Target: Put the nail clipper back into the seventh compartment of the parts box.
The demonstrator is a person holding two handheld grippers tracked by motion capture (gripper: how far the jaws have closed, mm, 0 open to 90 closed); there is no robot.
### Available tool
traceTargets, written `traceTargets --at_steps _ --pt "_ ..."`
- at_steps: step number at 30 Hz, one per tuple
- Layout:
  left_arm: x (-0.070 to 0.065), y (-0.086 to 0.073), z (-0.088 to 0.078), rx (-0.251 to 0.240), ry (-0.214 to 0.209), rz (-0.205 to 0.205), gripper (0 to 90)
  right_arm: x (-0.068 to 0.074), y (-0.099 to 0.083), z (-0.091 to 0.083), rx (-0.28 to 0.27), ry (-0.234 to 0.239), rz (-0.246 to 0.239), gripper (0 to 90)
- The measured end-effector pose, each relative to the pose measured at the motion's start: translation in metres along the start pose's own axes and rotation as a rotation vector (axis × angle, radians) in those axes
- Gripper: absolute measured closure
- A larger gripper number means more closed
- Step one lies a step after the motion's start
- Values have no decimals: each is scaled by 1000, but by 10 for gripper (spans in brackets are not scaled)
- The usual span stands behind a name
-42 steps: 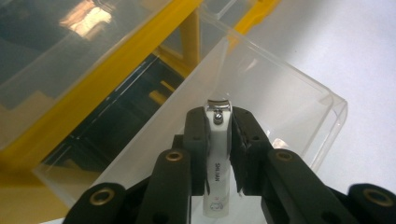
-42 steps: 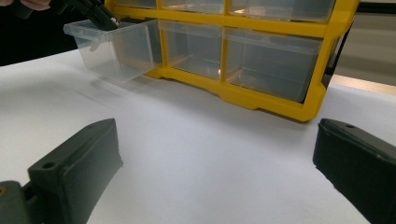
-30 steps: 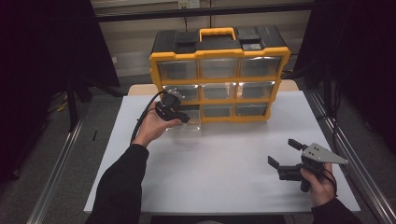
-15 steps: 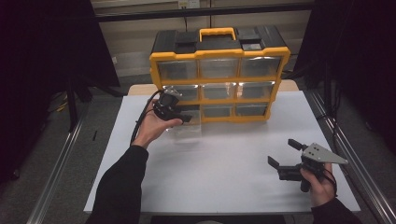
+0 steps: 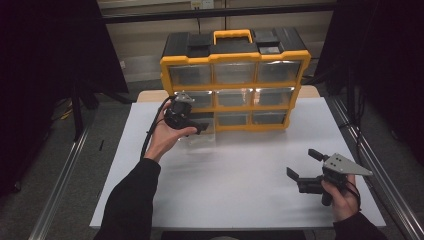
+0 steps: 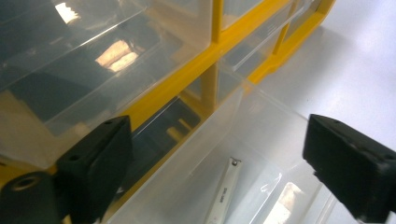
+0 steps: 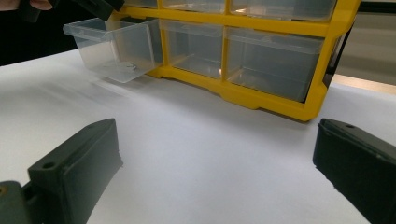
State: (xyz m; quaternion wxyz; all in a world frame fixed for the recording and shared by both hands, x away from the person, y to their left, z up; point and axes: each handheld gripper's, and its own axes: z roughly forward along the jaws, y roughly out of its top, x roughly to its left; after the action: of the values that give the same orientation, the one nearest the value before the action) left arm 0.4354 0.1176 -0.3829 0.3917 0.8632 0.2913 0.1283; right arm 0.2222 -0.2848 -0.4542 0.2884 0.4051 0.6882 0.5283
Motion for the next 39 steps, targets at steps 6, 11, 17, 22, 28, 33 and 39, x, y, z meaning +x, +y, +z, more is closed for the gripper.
traceTargets --at_steps 6,11,17,22,28,33,39 --pt "-6 -3 1 -12 52 34 48 0 0 0 -1 -4 0 5" --pt "-9 -8 -1 -93 98 6 47 0 0 0 -1 -5 1 5" --pt "-9 -15 -4 -201 122 13 45 0 0 0 -1 -4 2 5" --pt "-8 -21 -10 -265 114 2 42 0 0 0 0 -3 -1 5" --pt "-9 -30 -17 -292 132 -11 44 0 0 0 -1 -6 1 5" --pt "-9 -42 -19 -344 137 -19 47 0 0 0 0 -5 0 5" --pt "-10 -55 -19 -357 120 -49 33 0 0 0 -2 -8 1 5"
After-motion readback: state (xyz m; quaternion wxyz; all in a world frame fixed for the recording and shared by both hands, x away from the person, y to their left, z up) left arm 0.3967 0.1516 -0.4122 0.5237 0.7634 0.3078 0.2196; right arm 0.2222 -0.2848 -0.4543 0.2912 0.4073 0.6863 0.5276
